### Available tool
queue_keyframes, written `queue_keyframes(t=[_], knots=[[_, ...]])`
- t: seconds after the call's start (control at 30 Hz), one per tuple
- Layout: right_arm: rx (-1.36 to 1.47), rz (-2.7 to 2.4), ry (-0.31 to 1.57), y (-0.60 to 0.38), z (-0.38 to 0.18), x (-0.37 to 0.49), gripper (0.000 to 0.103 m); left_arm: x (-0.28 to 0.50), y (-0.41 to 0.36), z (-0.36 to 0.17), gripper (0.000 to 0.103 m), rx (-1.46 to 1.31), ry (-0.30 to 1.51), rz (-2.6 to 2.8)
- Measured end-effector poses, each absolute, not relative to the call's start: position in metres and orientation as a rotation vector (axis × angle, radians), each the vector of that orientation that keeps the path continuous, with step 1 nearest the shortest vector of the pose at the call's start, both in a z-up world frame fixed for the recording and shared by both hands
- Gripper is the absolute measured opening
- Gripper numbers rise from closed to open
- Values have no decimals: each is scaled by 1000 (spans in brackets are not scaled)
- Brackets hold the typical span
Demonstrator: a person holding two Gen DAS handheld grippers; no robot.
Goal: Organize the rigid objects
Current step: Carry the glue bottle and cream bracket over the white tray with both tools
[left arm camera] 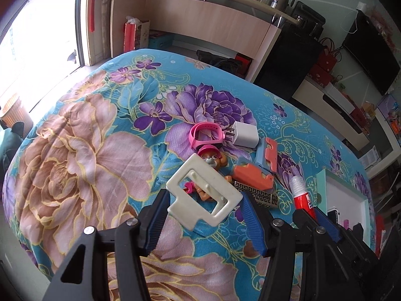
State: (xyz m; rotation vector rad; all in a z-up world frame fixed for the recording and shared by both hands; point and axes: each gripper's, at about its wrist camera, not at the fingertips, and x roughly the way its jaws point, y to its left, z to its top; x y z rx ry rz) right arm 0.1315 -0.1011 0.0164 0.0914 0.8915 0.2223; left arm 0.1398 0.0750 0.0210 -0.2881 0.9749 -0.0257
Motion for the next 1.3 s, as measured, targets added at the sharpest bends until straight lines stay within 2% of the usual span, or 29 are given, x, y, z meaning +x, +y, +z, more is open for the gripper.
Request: queue_keyframes(t=[0.9,1.3], knots=[[239,-80,813,-240,32,117,32,142,-40,43,61,-64,980,-168],[306,-294,820,-316,24,100,32,144,-123,62,61,35,982,-331]])
